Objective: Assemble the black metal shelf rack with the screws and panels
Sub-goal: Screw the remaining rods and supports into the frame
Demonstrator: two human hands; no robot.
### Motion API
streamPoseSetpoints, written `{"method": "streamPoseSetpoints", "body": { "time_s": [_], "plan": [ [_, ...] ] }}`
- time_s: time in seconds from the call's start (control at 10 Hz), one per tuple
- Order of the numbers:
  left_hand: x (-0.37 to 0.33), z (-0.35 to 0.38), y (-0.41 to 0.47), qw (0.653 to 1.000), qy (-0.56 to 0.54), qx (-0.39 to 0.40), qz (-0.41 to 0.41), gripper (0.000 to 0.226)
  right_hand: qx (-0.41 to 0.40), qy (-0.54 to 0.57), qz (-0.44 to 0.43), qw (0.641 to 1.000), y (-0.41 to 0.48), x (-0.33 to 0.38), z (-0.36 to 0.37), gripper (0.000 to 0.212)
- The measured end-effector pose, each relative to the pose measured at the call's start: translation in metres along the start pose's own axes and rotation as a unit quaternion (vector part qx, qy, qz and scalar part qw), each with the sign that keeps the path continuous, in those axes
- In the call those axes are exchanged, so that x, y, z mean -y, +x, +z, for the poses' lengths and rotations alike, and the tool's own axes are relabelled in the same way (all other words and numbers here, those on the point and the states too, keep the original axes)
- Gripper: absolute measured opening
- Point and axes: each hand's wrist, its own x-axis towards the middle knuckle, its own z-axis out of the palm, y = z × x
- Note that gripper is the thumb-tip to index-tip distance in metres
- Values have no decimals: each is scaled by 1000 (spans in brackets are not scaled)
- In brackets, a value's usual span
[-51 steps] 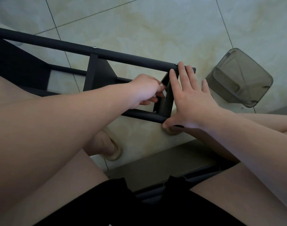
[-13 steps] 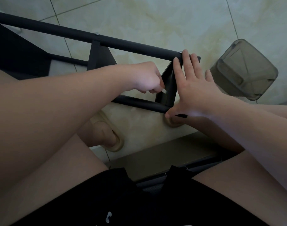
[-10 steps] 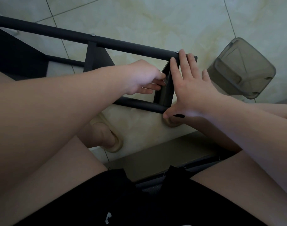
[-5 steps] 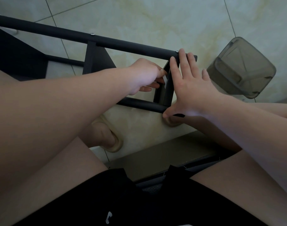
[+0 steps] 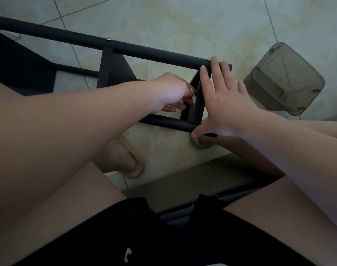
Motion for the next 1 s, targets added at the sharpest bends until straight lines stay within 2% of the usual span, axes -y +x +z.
{"method": "streamPoseSetpoints", "body": {
  "time_s": [0.2, 0.5, 0.7, 1.0],
  "plan": [
    [1, 0, -2, 1000, 15, 8, -20, 11, 0, -1, 0, 1000, 0, 0, 0, 154],
    [-3, 0, -3, 999, -39, -22, -10, 11, 3, -3, 2, 1000, 0, 1, -1, 154],
    [0, 1, -3, 1000, -7, 0, -17, 9, -1, -3, 1, 1000, 1, 0, 0, 155],
    [3, 1, 4, 997, -44, 24, -55, 11, -3, -4, -1, 1000, 1, -1, 2, 155]
  ]
}}
